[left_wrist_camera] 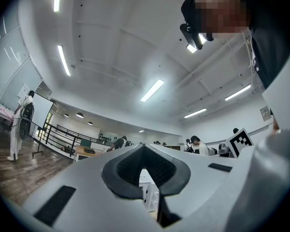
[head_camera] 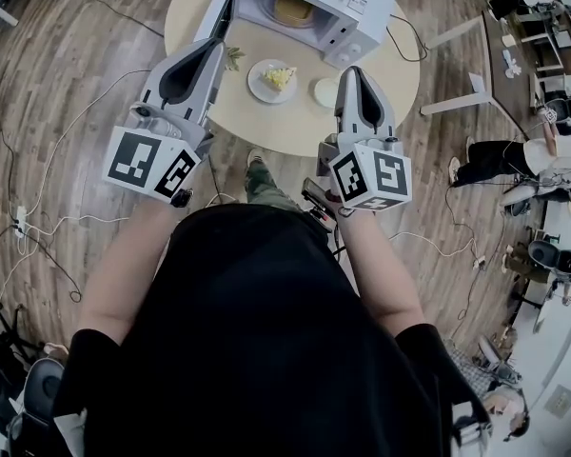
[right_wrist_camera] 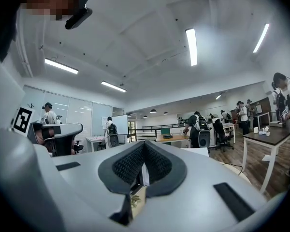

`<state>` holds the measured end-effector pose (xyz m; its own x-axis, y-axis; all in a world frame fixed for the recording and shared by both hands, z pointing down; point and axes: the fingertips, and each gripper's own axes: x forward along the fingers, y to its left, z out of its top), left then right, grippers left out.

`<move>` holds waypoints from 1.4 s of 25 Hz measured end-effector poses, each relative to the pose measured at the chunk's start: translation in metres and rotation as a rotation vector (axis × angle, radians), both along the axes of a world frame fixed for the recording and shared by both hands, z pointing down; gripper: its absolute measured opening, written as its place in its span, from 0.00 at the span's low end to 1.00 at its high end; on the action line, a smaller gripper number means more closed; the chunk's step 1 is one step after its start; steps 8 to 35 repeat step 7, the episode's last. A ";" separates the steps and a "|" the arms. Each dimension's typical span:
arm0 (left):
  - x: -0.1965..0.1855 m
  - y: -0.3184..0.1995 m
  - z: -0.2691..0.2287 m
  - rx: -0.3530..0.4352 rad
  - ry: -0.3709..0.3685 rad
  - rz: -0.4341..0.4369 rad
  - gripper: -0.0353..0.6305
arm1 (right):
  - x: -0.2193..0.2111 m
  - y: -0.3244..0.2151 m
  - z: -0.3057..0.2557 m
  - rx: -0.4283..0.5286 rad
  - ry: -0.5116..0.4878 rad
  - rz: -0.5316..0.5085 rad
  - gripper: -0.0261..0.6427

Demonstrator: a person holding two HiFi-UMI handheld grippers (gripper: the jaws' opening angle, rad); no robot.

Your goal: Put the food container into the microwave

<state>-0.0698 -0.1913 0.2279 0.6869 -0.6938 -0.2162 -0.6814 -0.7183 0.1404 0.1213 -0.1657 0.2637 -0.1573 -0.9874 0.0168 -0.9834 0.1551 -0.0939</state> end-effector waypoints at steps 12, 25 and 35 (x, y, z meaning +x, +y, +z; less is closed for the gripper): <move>0.001 -0.007 0.007 -0.009 0.004 0.002 0.08 | 0.002 -0.005 0.003 -0.002 0.020 0.005 0.06; 0.001 -0.007 0.007 -0.009 0.004 0.002 0.08 | 0.002 -0.005 0.003 -0.002 0.020 0.005 0.06; 0.001 -0.007 0.007 -0.009 0.004 0.002 0.08 | 0.002 -0.005 0.003 -0.002 0.020 0.005 0.06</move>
